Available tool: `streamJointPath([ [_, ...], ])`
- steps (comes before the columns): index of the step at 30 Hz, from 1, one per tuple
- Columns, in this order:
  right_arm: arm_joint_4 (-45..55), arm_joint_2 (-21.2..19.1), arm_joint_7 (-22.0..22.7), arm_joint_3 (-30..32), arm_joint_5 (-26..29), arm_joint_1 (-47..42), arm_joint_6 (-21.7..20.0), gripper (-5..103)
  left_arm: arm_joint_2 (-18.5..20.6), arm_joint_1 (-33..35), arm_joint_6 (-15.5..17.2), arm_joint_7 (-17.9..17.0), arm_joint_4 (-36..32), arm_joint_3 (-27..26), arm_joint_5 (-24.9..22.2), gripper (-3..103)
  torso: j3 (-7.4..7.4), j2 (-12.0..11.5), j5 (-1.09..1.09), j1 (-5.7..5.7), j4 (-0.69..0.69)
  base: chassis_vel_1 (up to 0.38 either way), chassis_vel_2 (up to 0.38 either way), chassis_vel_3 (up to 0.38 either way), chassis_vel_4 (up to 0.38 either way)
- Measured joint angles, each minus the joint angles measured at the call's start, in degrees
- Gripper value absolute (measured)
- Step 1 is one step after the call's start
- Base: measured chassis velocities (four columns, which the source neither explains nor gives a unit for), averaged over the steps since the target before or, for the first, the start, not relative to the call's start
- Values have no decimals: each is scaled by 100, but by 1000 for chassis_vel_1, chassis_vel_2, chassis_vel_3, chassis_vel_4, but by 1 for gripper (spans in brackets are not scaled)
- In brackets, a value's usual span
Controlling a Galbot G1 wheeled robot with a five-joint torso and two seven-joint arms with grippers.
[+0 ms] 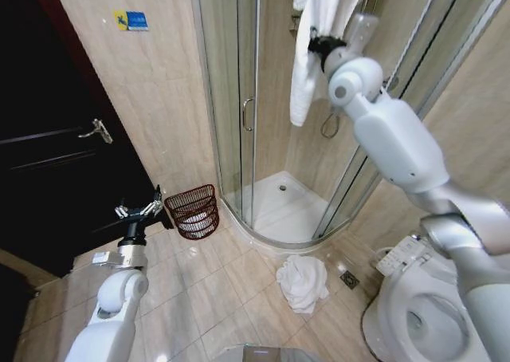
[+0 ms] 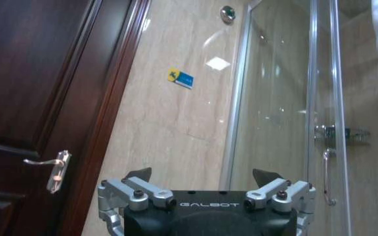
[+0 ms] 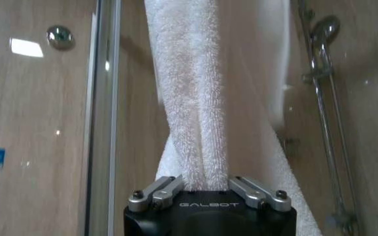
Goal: Discard the used towel into the hamper.
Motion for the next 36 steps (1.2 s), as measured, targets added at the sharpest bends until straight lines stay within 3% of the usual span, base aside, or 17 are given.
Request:
streamJointPath([
  [22,1510,-760,-106,896,-264,-2460,6,8,-53,-27,59,32,55,75,85,100,0,-1,-3,1,2,0,0,0,0],
  [31,2104,-739,-172,1581,-646,-4081,36,8,-64,-29,128,32,91,155,164,100,1,-1,1,1,-1,0,0,0,0],
  [36,2416,-687,-482,2110,-1275,-5224,172,8,-77,-9,124,49,65,163,180,100,0,-1,-3,2,3,0,0,0,0],
])
